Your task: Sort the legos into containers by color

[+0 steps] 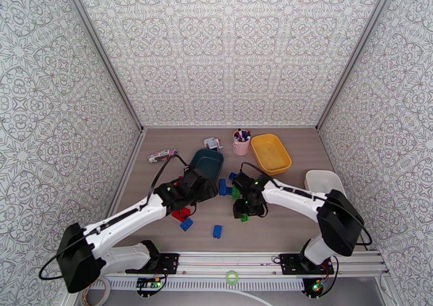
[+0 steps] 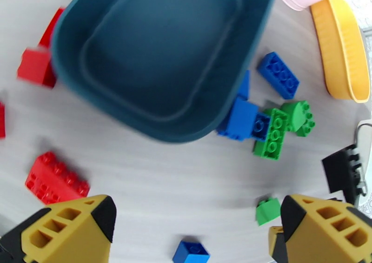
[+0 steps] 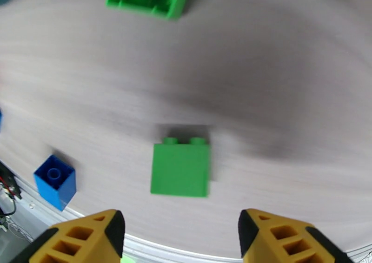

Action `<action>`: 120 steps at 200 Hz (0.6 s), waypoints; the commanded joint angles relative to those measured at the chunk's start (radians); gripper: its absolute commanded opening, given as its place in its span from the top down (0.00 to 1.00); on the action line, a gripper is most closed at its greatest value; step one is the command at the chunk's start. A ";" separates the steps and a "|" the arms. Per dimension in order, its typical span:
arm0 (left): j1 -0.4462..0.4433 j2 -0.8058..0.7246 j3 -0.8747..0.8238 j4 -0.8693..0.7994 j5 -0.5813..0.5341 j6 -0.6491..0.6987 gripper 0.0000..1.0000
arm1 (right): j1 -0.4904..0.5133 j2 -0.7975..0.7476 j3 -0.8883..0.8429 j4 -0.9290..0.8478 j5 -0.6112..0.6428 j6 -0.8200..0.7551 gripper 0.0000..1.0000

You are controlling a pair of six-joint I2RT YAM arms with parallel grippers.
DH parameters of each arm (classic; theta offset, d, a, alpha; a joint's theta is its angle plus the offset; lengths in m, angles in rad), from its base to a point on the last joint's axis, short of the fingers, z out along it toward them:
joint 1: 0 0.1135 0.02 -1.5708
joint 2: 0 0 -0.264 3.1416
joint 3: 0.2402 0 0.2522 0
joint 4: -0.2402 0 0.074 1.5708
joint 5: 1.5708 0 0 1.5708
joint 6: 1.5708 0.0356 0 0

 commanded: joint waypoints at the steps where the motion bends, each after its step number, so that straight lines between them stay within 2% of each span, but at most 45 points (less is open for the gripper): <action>1: -0.020 -0.037 -0.030 -0.030 -0.028 -0.061 0.01 | 0.022 0.050 -0.002 0.036 0.019 0.036 0.37; 32: -0.049 -0.048 -0.038 -0.040 -0.043 -0.076 0.01 | 0.024 0.102 0.033 0.004 0.061 0.028 0.44; 97: -0.065 -0.043 -0.045 -0.034 -0.043 -0.078 0.01 | 0.024 0.133 0.057 0.000 0.081 0.029 0.48; 120: -0.065 -0.028 -0.030 -0.055 -0.051 -0.068 0.01 | 0.024 0.145 0.061 0.007 0.075 0.026 0.53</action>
